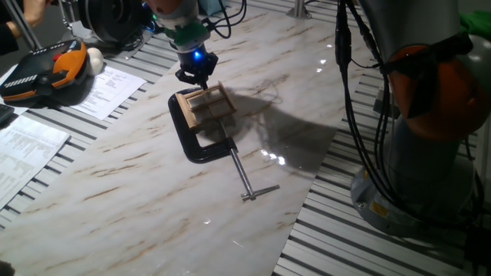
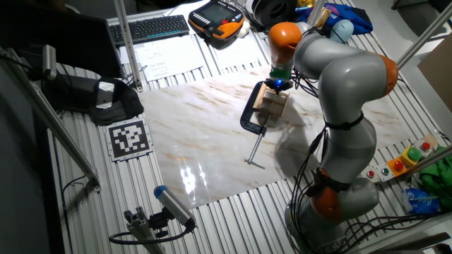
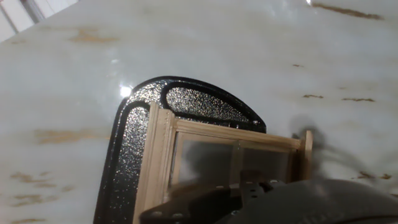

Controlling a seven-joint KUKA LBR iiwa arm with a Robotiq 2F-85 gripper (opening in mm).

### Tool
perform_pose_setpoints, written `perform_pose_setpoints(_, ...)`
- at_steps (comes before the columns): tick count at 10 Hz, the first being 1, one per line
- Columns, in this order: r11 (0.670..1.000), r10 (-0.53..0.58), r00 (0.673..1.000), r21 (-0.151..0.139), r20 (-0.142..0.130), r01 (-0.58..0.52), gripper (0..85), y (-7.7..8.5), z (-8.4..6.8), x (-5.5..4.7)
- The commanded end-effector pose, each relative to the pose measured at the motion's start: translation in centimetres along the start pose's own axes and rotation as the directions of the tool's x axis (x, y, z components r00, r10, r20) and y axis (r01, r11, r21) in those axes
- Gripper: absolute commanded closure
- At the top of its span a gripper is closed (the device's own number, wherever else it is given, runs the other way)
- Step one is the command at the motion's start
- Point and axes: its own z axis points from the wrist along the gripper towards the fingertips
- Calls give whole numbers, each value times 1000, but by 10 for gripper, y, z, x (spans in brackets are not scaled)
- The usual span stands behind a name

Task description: Open a sliding window

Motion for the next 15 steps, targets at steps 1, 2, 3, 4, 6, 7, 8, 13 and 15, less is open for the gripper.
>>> perform_pose_setpoints(1,1000,-4,1000,-3,2,4,850,-1,3,-1)
perform_pose_setpoints(2,1000,-4,1000,-10,1,4,850,-3,6,-2)
perform_pose_setpoints(3,1000,-6,1000,-10,3,6,850,-3,9,-2)
perform_pose_setpoints(4,1000,1,1000,-12,5,0,850,-4,11,-3)
perform_pose_setpoints(6,1000,17,1000,-14,-4,-17,850,-6,12,-3)
perform_pose_setpoints(7,1000,23,1000,-17,-5,-23,850,-8,14,-2)
perform_pose_setpoints(8,999,31,999,-22,-11,-31,850,-9,16,-2)
perform_pose_setpoints(13,998,69,997,0,-26,-69,850,-8,23,-3)
perform_pose_setpoints(15,997,80,996,-1,-33,-80,850,-8,27,-3)
